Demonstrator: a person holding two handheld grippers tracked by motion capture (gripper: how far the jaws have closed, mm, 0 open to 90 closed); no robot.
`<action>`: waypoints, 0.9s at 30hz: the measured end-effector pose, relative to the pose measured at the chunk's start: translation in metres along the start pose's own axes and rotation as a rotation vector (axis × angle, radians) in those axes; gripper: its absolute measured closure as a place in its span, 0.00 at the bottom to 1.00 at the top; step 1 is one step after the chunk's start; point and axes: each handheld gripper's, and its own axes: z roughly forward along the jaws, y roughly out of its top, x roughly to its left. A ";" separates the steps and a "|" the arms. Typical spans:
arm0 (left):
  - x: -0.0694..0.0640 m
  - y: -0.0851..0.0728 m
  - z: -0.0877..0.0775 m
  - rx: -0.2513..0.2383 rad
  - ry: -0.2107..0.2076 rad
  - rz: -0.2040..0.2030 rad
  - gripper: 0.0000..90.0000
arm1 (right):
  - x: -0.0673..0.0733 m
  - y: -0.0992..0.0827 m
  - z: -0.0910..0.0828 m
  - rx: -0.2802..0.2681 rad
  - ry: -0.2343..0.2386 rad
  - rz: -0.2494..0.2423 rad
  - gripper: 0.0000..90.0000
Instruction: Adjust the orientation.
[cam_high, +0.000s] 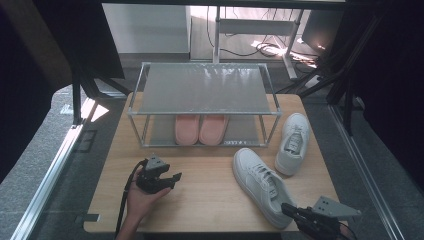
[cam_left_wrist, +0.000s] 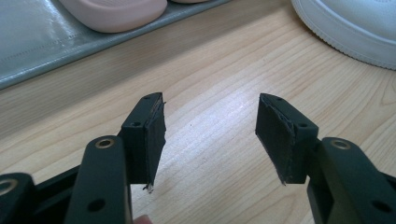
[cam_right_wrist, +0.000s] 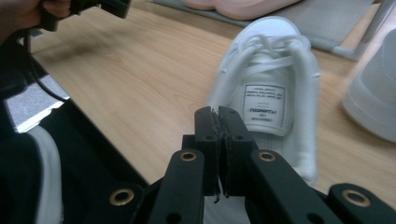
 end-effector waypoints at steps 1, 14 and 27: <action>-0.001 0.000 0.000 0.001 -0.001 0.000 0.48 | 0.000 0.000 0.000 -0.003 0.003 0.006 0.99; -0.002 -0.001 0.003 0.009 -0.003 0.000 0.48 | 0.007 -0.001 0.011 0.079 0.033 -0.060 1.00; -0.003 -0.001 0.006 0.017 -0.004 0.004 0.48 | -0.021 -0.004 0.000 0.067 -0.059 -0.016 1.00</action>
